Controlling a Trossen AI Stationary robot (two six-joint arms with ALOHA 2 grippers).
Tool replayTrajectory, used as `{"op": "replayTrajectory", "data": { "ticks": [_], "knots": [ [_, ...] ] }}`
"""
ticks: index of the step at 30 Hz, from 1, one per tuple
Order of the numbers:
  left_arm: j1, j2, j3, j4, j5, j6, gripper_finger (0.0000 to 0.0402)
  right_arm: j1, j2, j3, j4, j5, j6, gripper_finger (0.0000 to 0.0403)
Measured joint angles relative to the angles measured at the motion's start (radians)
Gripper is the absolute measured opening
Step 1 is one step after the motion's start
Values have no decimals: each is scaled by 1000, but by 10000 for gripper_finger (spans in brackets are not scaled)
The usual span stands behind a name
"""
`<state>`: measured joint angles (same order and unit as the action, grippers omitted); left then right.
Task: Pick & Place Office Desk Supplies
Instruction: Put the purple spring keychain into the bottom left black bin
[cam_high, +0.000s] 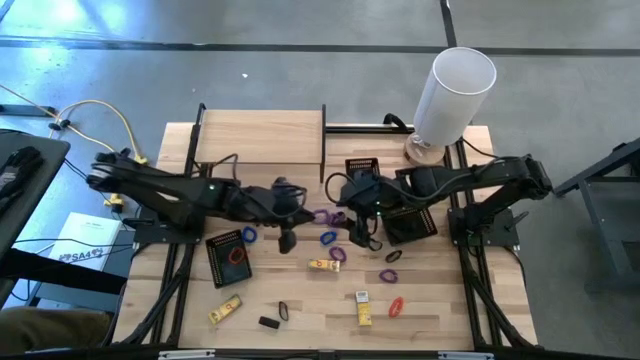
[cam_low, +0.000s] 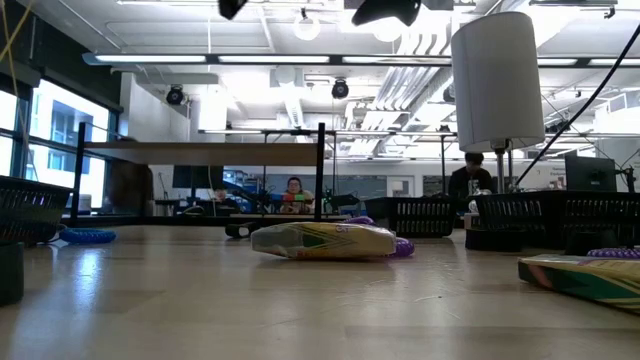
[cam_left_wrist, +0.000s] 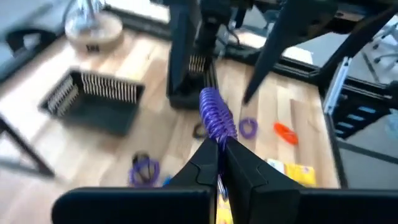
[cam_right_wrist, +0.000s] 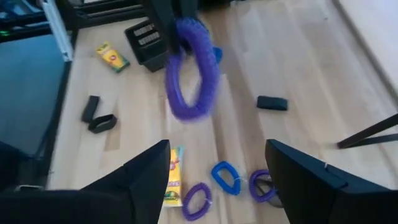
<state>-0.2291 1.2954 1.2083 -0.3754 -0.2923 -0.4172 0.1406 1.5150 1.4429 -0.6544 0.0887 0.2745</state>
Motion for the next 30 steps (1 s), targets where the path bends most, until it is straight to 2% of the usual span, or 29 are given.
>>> {"op": "replayTrajectory", "data": {
  "ticks": [4,8,13,16,20,23,30],
  "knots": [
    [-9,-61,0,-166,16,-81,2,5,19,-1,10,58,-17,251],
    [-43,-121,0,-387,37,-229,2,1,35,-3,33,41,-16,251],
    [-83,-178,0,-663,219,-505,1,-27,39,-4,45,-8,-17,251],
    [-114,-194,0,-772,344,-595,1,-38,39,-4,48,-11,-19,251],
    [-176,-201,-1,-836,532,-579,8,-45,39,-4,59,-14,-45,251],
    [-213,-201,-20,-836,620,-560,10,-45,39,-4,62,-17,-60,250],
    [-147,-209,-171,-788,690,-451,12,-41,40,-4,52,-18,-69,250]
  ]
}}
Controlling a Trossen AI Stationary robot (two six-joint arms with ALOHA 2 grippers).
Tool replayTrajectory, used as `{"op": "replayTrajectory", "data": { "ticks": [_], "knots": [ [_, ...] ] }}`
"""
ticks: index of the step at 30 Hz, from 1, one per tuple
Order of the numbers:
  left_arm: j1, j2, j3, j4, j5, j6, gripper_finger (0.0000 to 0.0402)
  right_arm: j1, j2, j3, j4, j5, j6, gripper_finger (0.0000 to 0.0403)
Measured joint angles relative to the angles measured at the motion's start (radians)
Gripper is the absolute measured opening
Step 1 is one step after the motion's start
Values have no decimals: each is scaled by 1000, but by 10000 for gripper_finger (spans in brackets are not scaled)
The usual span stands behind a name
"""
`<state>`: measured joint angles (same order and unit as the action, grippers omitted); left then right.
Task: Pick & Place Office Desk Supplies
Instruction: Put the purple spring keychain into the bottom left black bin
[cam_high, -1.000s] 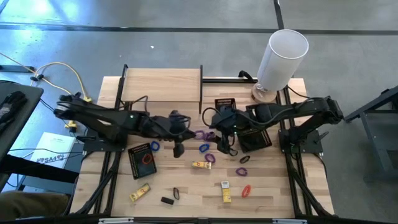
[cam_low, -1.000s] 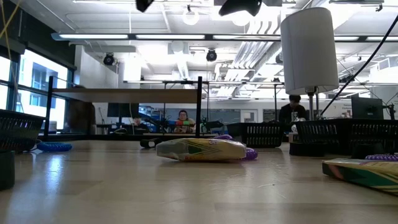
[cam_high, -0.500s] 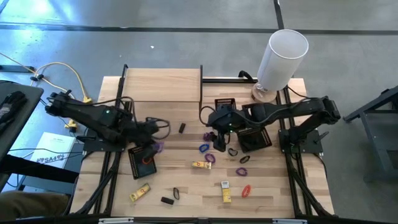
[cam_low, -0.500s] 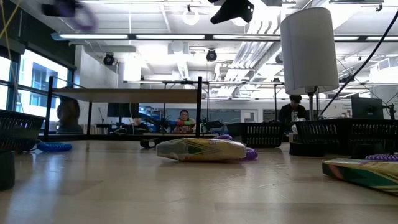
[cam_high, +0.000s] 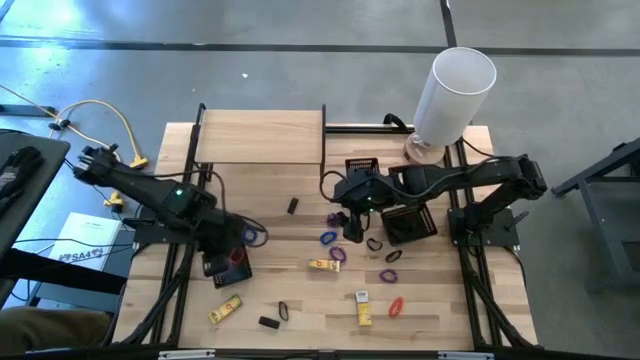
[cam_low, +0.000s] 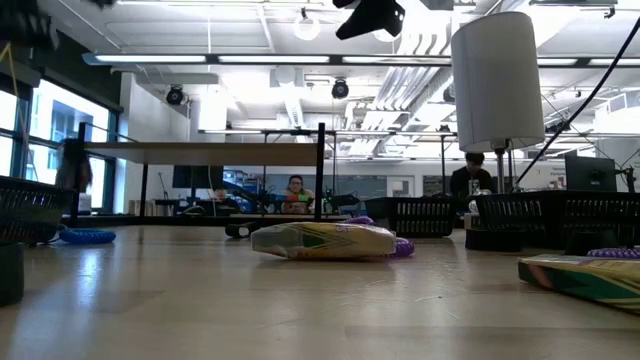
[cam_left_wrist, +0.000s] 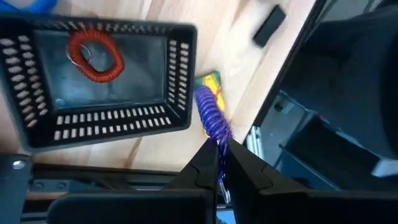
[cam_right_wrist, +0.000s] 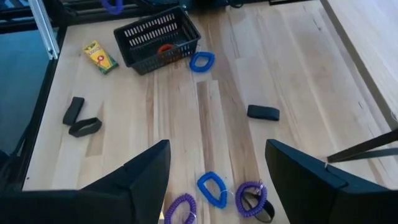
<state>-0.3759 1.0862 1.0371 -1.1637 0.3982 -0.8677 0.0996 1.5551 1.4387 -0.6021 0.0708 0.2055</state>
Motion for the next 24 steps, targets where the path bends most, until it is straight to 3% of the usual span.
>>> {"op": "replayTrajectory", "data": {
  "ticks": [5,11,24],
  "knots": [
    [52,-49,-206,121,90,33,13,17,15,0,-11,-23,12,250],
    [64,-132,-366,278,39,-59,13,26,23,0,-35,-29,58,250],
    [63,-113,-441,302,-45,-188,29,46,23,0,-23,-28,87,250]
  ]
}}
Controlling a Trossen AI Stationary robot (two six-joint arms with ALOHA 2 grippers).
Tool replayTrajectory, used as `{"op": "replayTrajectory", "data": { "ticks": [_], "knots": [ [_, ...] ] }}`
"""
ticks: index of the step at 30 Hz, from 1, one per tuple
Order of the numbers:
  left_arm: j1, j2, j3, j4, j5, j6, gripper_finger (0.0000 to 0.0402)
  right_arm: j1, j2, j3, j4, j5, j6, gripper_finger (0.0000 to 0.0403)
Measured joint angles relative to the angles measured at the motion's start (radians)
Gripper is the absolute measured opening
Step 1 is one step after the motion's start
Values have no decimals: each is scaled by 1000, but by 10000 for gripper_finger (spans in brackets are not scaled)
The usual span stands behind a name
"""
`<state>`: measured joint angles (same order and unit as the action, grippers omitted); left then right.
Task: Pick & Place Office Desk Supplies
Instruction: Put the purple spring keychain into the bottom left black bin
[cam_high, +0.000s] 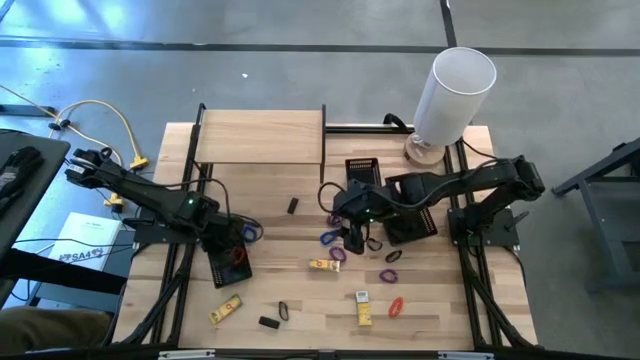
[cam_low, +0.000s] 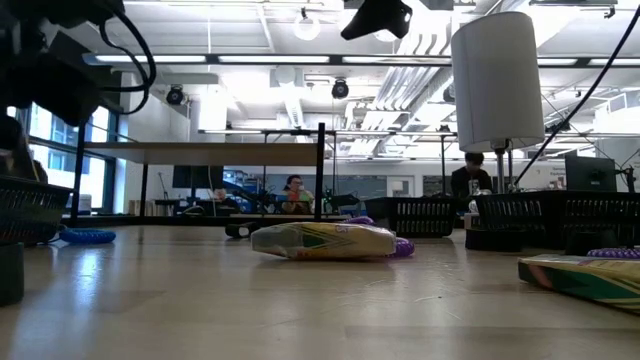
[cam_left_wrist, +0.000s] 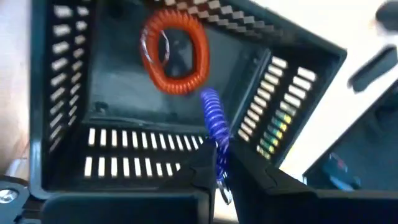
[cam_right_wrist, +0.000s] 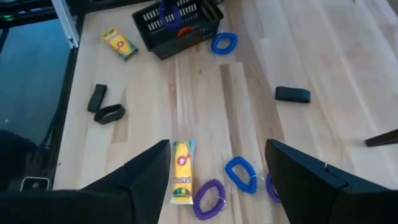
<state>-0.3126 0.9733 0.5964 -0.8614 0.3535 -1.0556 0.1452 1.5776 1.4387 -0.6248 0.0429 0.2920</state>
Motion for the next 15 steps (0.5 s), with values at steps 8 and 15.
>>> {"op": "replayTrajectory", "data": {
  "ticks": [8,15],
  "knots": [
    [0,0,0,6,-45,-81,98,6,0,0,1,8,0,250],
    [5,-2,1,6,-25,-82,138,6,0,0,0,-4,3,250]
  ]
}}
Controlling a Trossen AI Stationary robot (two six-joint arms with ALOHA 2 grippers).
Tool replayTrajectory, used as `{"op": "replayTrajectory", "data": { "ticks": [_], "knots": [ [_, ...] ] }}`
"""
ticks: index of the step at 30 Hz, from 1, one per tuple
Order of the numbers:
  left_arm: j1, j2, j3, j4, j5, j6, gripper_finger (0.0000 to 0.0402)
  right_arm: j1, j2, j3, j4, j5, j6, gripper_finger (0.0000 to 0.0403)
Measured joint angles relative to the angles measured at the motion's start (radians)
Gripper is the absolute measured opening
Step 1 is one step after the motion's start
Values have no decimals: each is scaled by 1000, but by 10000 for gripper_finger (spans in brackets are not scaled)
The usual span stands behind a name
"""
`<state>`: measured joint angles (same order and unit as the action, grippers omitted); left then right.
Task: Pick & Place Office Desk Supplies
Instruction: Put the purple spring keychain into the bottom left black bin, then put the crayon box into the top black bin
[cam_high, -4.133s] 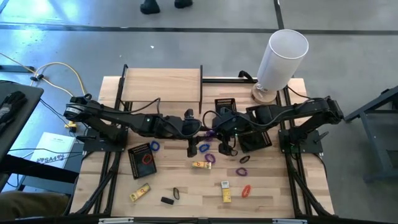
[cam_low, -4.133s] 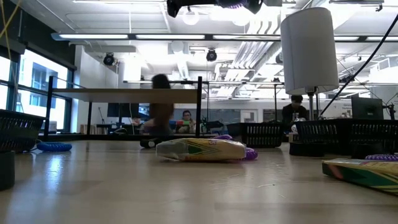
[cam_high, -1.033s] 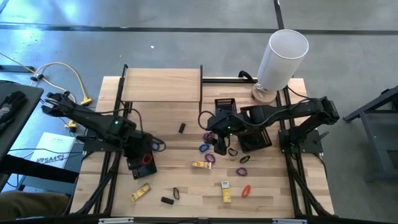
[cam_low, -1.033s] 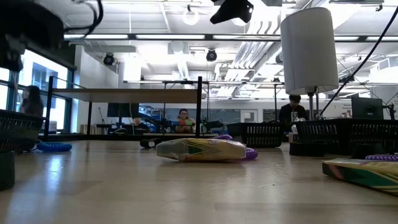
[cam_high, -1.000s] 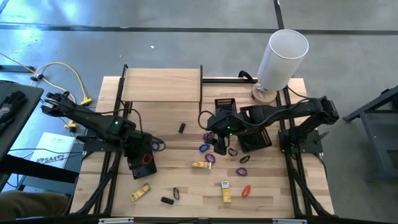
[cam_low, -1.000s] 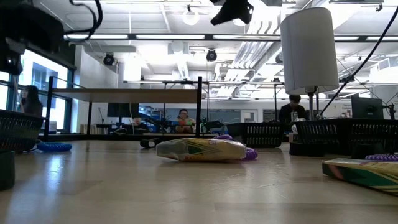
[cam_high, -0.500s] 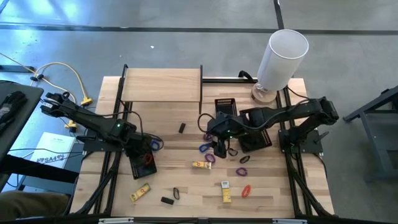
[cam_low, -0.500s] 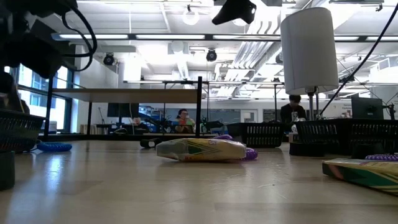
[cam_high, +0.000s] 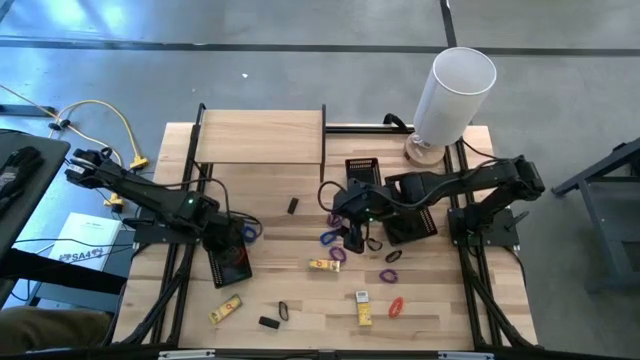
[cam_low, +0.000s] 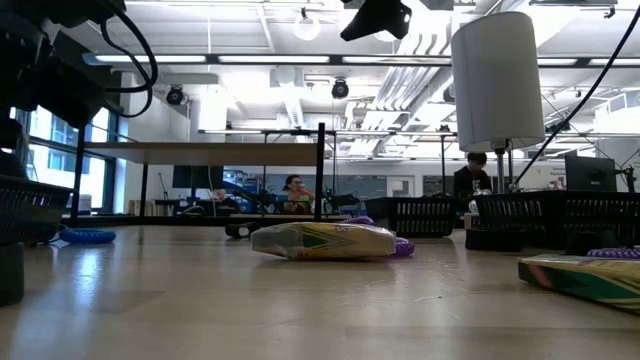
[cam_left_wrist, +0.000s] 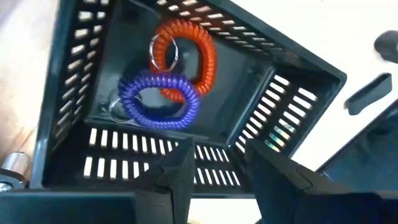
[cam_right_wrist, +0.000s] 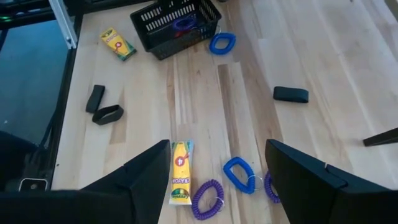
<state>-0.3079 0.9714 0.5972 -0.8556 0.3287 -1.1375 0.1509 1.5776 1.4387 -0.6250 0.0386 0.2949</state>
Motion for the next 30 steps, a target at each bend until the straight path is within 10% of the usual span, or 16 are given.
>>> {"op": "replayTrajectory", "data": {
  "ticks": [11,30],
  "knots": [
    [93,-72,10,1,312,-48,140,0,0,0,4,-10,-11,250],
    [96,-86,10,58,336,-45,204,13,0,0,-14,5,1,250]
  ]
}}
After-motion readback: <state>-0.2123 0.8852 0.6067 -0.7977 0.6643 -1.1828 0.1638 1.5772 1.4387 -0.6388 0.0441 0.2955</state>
